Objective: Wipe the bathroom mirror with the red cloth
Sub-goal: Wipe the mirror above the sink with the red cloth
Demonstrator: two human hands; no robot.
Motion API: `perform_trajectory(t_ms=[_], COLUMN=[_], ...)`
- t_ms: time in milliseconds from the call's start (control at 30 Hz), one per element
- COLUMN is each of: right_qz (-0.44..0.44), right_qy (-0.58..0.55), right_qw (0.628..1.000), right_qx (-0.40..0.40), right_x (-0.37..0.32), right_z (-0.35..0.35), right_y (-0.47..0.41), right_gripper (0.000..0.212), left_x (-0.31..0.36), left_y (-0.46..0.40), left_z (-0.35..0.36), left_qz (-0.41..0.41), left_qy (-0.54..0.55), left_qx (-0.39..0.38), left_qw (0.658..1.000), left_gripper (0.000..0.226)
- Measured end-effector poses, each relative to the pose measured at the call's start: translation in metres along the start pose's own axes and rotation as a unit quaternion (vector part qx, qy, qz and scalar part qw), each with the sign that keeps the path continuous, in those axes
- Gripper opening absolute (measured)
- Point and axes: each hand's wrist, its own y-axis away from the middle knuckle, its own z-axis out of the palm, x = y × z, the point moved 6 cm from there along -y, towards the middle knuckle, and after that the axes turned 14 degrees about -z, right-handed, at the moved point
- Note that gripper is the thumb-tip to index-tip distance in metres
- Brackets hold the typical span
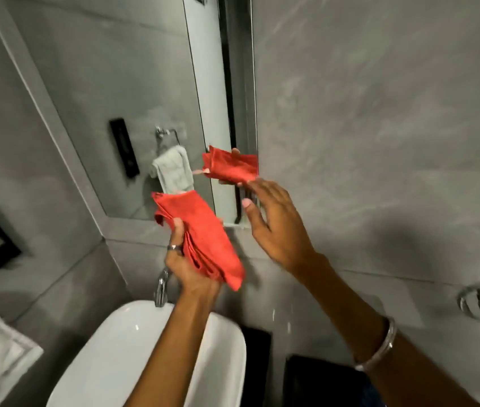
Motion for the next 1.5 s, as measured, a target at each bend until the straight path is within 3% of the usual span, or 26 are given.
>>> perform_trajectory(t_ms=[33,67,133,200,267,400,500,633,700,867,1100,1400,1500], right_qz=[-0.018,-0.041,-0.080,-0.132,-0.170,-0.173,-0.128,-0.146,-0.156,-0.170,-0.168,-0.153,-0.151], right_qy=[0.028,0.061,0.129,0.194,0.273,0.395,0.435,0.461,0.460,0.456,0.453,0.462,0.463], right_qw=[0.999,0.996,0.984,0.963,0.931,0.876,0.868,0.842,0.836,0.833,0.844,0.845,0.843], right_qx=[0.022,0.048,0.090,0.133,0.176,0.215,0.203,0.239,0.256,0.263,0.233,0.219,0.227], right_x=[-0.002,-0.007,-0.016,-0.030,-0.045,-0.061,-0.044,-0.020,-0.017,-0.011,0.004,0.005,0.007], right_z=[-0.014,-0.033,-0.066,-0.105,-0.150,-0.220,-0.244,-0.235,-0.232,-0.213,-0.179,-0.175,-0.169], right_y=[-0.024,-0.056,-0.106,-0.158,-0.211,-0.291,-0.326,-0.330,-0.331,-0.315,-0.278,-0.273,-0.266], right_gripper=[0.055,0.057,0.059,0.061,0.064,0.067,0.068,0.069,0.068,0.068,0.069,0.068,0.068], left_x=[0.022,0.051,0.091,0.140,0.184,0.235,0.252,0.235,0.230,0.205,0.124,0.217,0.222], left_y=[-0.010,-0.019,-0.035,-0.039,-0.039,-0.059,-0.082,-0.104,-0.108,-0.111,-0.115,-0.101,-0.100], left_z=[0.021,0.052,0.103,0.161,0.227,0.348,0.414,0.427,0.424,0.399,0.299,0.417,0.423], left_qz=[0.040,0.073,0.104,0.230,0.390,0.515,0.529,0.547,0.561,0.588,0.559,0.565,0.575], left_qy=[-0.033,-0.068,-0.116,-0.142,-0.195,-0.378,-0.491,-0.562,-0.567,-0.577,-0.600,-0.580,-0.565], left_qx=[-0.013,-0.007,0.045,0.053,0.043,0.030,0.053,0.156,0.181,0.178,0.156,0.151,0.151], left_qw=[0.999,0.995,0.987,0.961,0.899,0.768,0.691,0.601,0.575,0.538,0.550,0.568,0.573], left_gripper=[0.038,0.041,0.068,0.084,0.076,0.077,0.079,0.071,0.073,0.073,0.076,0.073,0.072])
